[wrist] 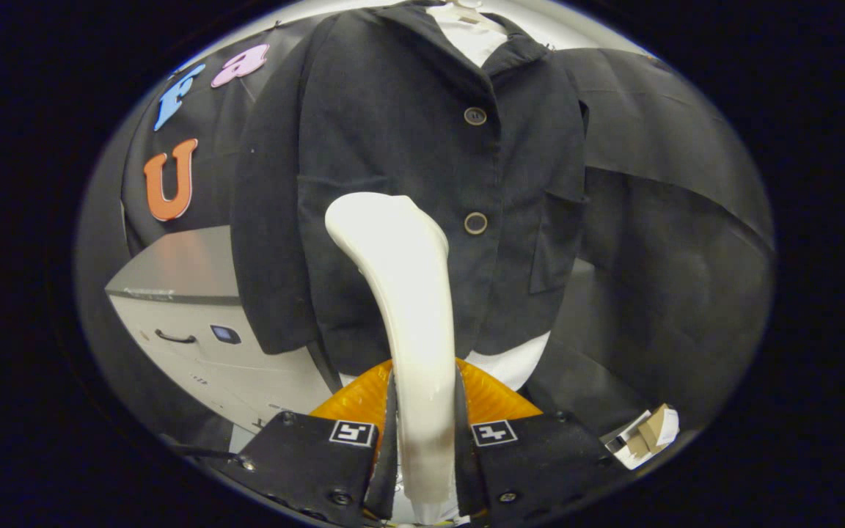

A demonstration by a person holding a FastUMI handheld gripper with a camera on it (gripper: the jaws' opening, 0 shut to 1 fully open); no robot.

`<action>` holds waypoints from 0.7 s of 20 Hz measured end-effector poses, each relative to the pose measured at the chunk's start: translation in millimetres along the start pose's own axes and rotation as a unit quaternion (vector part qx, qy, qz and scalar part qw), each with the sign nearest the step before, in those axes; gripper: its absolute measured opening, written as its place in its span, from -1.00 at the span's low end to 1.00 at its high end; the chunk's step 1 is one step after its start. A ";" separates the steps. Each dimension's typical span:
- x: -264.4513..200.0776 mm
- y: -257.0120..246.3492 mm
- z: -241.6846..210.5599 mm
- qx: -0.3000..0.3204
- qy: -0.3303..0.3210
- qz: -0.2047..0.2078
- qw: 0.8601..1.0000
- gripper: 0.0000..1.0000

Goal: Iron the clothes twice with a garment steamer, once on the left side and once on the right side.

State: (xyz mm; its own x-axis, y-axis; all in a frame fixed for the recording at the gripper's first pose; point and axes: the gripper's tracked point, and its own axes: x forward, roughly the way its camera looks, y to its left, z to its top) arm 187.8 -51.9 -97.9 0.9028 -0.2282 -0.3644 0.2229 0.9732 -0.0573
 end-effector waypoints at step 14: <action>16.5 5.7 -83.9 -0.025 0.066 -0.010 0.997 -0.31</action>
State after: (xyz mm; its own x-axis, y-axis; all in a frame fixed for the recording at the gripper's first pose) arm 173.1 -47.7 -182.2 0.8420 -0.2440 -0.4812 0.2181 0.9697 -0.1102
